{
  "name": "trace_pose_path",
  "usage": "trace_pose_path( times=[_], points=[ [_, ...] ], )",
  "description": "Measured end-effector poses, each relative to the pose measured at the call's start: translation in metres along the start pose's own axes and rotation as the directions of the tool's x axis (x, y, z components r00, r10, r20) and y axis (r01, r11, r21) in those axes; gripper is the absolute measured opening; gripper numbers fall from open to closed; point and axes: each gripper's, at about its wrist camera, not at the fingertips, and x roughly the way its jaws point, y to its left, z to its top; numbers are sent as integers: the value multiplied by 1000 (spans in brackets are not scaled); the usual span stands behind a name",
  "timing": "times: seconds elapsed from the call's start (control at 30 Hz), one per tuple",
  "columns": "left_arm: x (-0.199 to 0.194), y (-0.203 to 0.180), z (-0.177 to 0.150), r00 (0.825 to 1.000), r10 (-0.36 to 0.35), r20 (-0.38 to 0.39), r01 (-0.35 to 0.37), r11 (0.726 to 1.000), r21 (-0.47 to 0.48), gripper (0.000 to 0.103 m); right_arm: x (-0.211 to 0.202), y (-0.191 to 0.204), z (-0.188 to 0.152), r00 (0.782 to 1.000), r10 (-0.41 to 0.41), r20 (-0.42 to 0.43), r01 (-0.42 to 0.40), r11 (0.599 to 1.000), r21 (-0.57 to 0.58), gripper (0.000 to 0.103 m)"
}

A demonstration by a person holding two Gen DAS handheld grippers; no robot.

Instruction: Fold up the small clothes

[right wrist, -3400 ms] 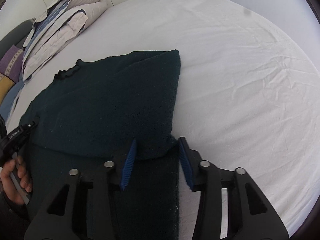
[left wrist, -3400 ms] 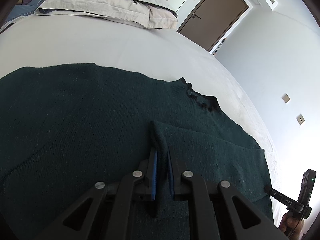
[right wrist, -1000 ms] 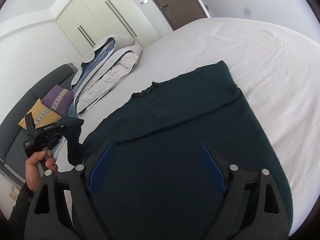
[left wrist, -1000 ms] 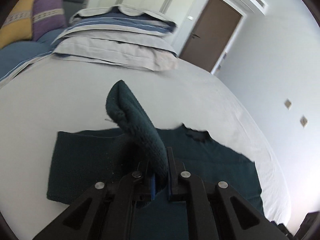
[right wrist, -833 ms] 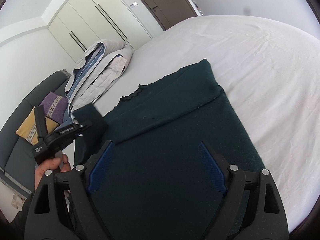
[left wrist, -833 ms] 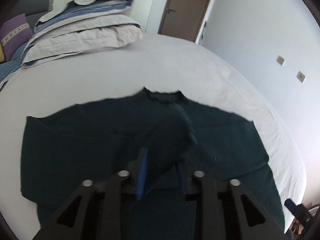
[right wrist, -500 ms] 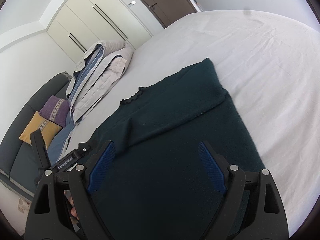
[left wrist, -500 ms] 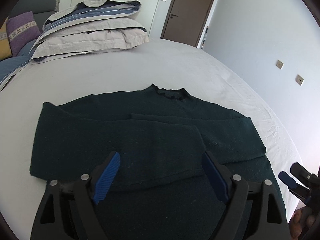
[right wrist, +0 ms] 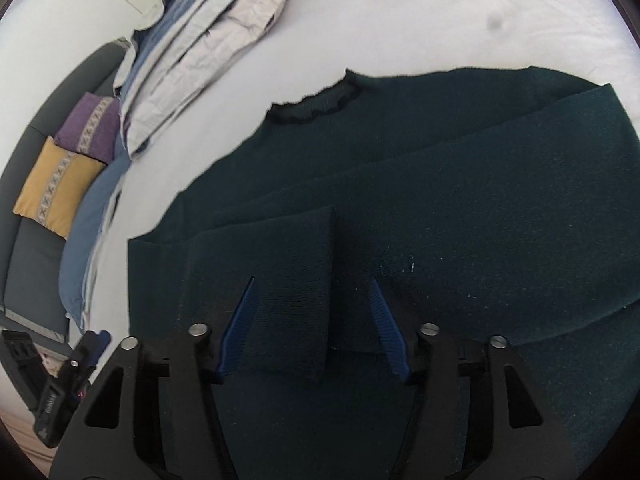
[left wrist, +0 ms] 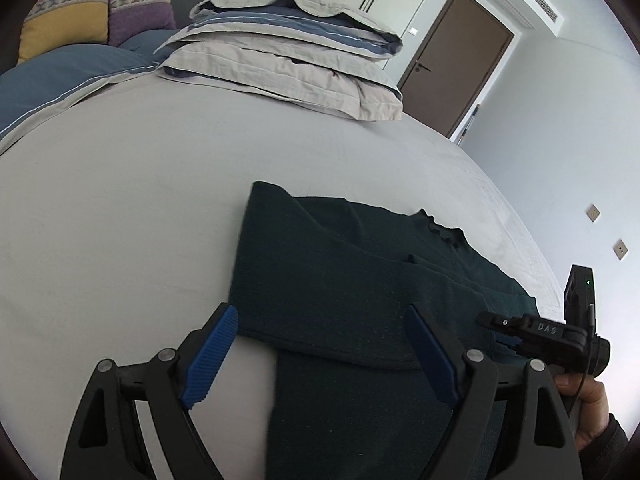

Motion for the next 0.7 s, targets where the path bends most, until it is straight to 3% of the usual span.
trace_pose_path(
  times=[0.03,0.1,0.17,0.43,0.6,0.7],
  points=[
    [-1,6,1,1000,5,3,-5,1000,-9,86,3,4,-2,1000,-17,6,17,1000,-25,36],
    [-1,15,3,1000,15,5,-15,1000,-24,86,4,10,-3,1000,-21,6,21,998,-60,14],
    [-1,23,6,1000,19,8,-19,999,-42,86,-2,17,-1,999,-41,31,43,994,-98,8],
    [4,36,23,1000,8,25,-6,996,-85,86,-46,25,20,992,-45,121,65,985,-162,6],
    [25,35,38,1000,18,-13,-19,997,-79,85,-64,-6,30,986,-89,140,106,986,-126,6],
    [43,33,45,998,27,-53,-31,997,-77,79,-68,-27,33,985,-107,137,123,987,-108,6]
  ],
)
